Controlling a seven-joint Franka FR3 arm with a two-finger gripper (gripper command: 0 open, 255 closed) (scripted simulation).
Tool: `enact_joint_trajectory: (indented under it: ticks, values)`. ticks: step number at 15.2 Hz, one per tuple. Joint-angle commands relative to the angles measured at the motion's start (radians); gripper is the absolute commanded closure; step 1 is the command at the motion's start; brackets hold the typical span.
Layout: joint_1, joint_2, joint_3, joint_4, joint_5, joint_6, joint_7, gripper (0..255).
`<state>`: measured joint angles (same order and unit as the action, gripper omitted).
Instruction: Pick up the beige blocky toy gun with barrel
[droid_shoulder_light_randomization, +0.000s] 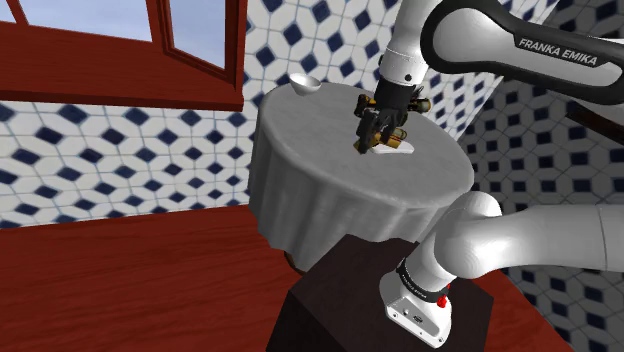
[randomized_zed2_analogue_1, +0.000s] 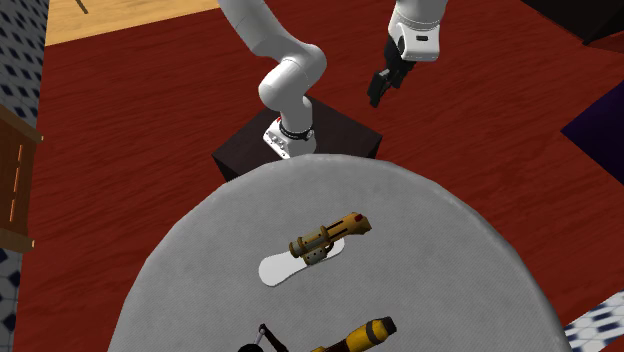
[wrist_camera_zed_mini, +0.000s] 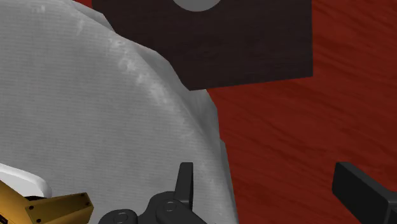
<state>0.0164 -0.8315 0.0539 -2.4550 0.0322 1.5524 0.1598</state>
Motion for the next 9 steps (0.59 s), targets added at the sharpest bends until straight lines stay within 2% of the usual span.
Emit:
enact_joint_trajectory:
  ticks: [1,9]
  values:
    - [0.000,0.000,0.000,0.000,0.000,0.000,0.000,0]
    - [0.027,-0.108,-0.261,-0.106,-0.209,0.045,-0.469,0]
